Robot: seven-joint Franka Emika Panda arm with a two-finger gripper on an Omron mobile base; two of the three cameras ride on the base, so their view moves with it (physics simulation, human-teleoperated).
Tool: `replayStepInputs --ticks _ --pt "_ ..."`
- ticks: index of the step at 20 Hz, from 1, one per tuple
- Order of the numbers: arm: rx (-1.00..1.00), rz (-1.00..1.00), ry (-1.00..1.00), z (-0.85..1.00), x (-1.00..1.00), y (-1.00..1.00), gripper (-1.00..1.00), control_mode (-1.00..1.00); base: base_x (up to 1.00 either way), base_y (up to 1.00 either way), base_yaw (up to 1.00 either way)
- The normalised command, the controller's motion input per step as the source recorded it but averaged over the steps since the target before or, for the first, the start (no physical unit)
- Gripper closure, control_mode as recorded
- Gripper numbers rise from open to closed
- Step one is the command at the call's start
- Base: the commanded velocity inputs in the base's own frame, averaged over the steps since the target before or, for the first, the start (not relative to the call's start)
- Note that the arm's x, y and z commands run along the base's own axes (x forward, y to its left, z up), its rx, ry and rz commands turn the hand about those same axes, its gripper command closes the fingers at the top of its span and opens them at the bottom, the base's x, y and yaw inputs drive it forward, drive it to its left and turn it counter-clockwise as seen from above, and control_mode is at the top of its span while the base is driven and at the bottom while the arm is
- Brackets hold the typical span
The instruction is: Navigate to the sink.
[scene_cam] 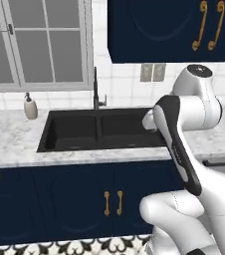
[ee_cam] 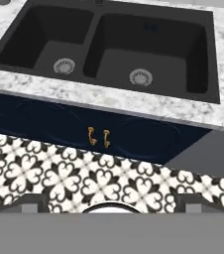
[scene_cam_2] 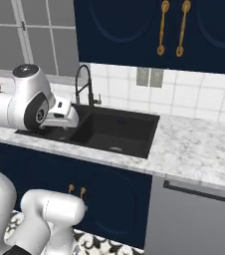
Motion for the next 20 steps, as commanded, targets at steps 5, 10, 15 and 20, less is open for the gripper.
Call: replayStepInputs --ticks 5,10,15,20 --pt "0.0 0.0 0.0 0.0 0.0 0.0 -1.0 1.0 0.93 0.16 -0.23" --pt "0.0 0.0 0.0 0.0 0.0 0.0 -1.0 1.0 0.83 0.05 -0.16" --pt "-0.09 -0.06 0.01 -0.68 0.55 0.03 -1.0 -1.0 0.14 0.0 -0.02" --pt "-0.02 -0.03 0.01 -0.95 0.73 0.54 -1.0 -1.0 0.0 0.0 0.0"
